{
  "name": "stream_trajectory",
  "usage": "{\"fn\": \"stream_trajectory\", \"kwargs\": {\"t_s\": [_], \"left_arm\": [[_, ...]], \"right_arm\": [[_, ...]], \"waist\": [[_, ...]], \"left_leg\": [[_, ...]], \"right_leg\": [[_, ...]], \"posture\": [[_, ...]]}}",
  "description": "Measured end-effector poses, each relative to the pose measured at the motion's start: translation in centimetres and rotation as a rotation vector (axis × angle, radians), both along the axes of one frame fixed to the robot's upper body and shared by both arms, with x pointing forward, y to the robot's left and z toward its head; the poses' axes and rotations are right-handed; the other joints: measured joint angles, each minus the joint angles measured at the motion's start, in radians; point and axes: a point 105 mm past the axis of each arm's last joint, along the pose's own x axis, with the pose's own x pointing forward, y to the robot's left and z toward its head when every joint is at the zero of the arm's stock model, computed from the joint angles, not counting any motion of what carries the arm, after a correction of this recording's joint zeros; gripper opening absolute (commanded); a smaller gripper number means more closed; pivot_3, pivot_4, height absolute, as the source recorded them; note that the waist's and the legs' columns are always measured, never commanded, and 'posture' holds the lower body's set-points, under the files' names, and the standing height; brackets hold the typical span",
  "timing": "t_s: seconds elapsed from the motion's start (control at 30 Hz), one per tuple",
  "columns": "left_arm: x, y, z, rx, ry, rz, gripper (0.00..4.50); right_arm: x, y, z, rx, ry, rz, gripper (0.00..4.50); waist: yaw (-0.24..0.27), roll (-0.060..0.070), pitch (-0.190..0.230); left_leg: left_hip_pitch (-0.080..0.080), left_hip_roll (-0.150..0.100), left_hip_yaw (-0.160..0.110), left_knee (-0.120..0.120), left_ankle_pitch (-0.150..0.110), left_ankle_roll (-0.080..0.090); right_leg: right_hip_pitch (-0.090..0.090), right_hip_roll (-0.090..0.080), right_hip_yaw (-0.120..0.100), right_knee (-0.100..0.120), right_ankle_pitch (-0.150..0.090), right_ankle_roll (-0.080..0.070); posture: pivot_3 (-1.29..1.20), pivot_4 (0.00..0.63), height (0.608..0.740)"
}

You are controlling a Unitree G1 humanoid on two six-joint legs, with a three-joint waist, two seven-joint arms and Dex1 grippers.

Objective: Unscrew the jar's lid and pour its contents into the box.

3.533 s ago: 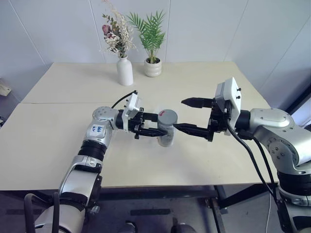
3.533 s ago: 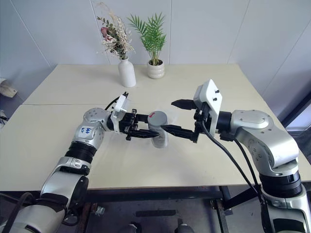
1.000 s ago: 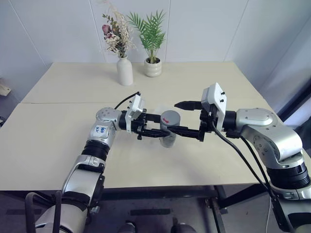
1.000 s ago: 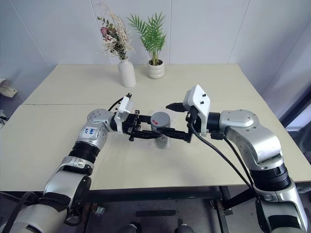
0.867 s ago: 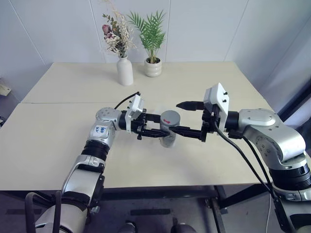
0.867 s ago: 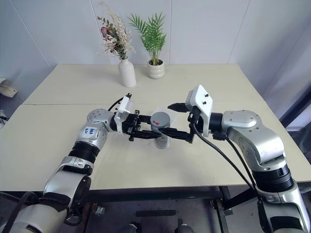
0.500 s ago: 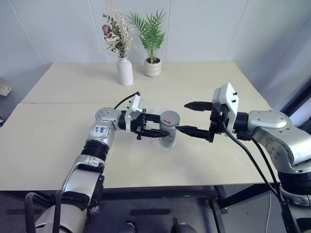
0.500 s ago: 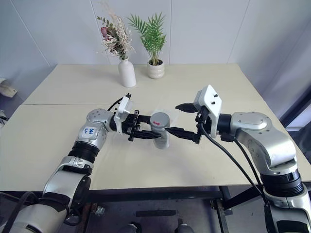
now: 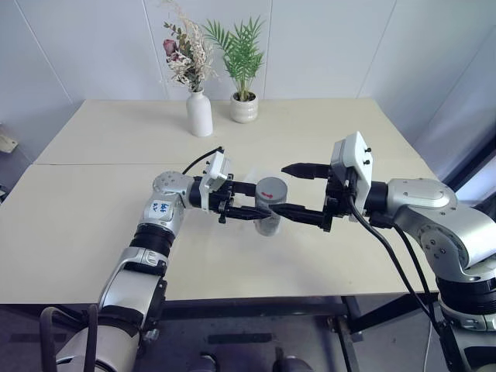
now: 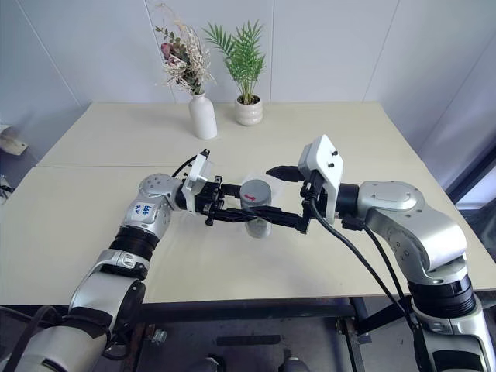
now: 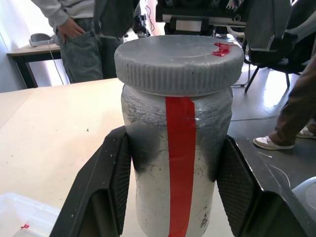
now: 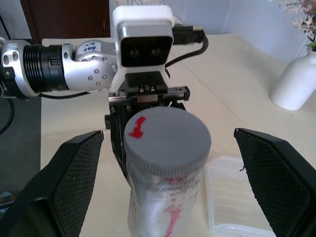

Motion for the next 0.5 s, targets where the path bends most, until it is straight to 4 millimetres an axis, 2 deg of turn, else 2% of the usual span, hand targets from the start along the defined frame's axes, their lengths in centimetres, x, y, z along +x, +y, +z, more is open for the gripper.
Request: {"fn": "stream_trajectory", "kwargs": {"t_s": [0.27,0.5], "left_arm": [[-0.1,-0.3,0.0,-0.004,0.000,-0.008,2.11],[-0.1,-0.3,0.0,-0.004,0.000,-0.009,2.11]], "right_arm": [[1.2,1.1,0.3,0.021,0.001,0.013,4.47],[1.1,2.0,-0.3,0.005,0.008,0.047,4.47]], "waist": [[-0.001,0.000,0.000],[-0.001,0.000,0.000]], "left_leg": [[0.000,0.000,0.000,0.000,0.000,0.000],[0.000,0.000,0.000,0.000,0.000,0.000]], "right_leg": [[0.000,0.000,0.000,0.000,0.000,0.000],[0.000,0.000,0.000,0.000,0.000,0.000]], "posture": [[0.00,0.150,0.740],[0.00,0.150,0.740]]}}
